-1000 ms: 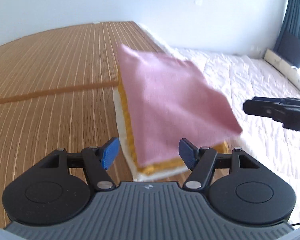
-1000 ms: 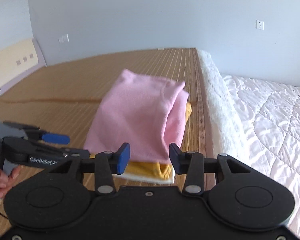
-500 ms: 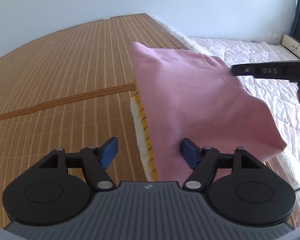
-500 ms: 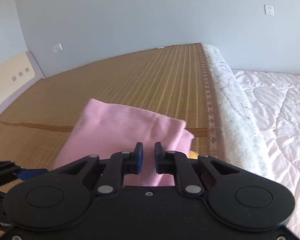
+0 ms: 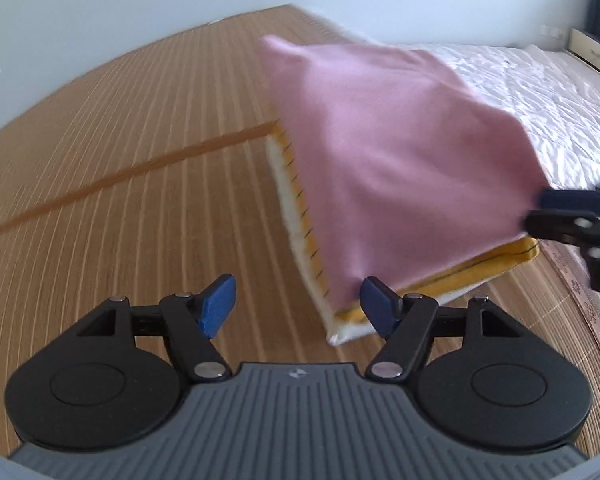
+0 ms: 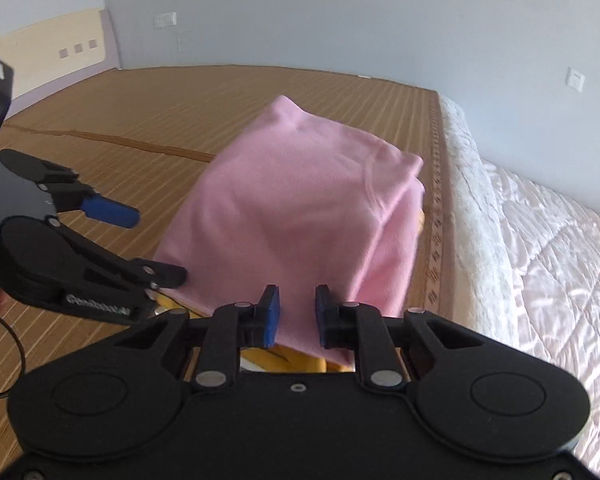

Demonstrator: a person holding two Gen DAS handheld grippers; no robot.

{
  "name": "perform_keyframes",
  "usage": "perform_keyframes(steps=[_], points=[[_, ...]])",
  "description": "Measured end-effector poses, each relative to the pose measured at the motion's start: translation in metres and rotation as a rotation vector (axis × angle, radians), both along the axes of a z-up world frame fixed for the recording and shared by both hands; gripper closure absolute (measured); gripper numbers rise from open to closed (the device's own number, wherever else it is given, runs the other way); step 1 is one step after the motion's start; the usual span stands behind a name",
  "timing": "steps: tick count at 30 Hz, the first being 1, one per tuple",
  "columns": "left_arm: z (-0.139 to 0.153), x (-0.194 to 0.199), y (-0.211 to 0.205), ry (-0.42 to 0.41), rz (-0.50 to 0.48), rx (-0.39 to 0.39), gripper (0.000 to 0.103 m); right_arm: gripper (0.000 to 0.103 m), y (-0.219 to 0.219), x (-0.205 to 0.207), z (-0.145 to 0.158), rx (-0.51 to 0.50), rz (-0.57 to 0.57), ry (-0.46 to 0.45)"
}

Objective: Fold clothes

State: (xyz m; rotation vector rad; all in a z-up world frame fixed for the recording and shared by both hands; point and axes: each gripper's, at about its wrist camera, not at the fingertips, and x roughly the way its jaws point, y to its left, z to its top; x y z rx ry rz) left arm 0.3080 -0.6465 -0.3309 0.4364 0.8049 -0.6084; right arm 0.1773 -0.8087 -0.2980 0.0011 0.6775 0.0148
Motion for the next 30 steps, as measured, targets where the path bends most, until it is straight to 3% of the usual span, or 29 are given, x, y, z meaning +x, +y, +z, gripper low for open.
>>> perform_keyframes(steps=[2,4,8,12,17,25,30], points=[[0.001,-0.012,0.013,0.013,0.042,0.022,0.029,0.083,0.002,-0.017,-0.004,-0.016,-0.063,0.044],[0.005,-0.027,0.024,0.043,0.074,0.019,0.029,0.082,0.008,-0.034,-0.004,0.029,-0.108,0.082],[0.017,-0.061,0.045,0.093,0.091,0.008,0.025,0.080,0.038,-0.077,0.015,0.109,-0.173,0.084],[0.026,-0.093,0.074,0.143,0.103,-0.017,0.018,0.066,0.069,-0.120,0.042,0.136,-0.236,0.059],[0.034,-0.132,0.098,0.147,0.056,-0.058,0.016,0.058,0.098,-0.164,0.059,0.111,-0.279,0.051],[0.041,-0.184,0.106,0.156,-0.029,-0.070,0.016,0.057,0.118,-0.224,0.067,0.110,-0.310,0.051],[0.044,-0.225,0.116,0.109,-0.032,-0.035,0.016,0.057,0.130,-0.259,0.066,0.130,-0.310,0.066]])
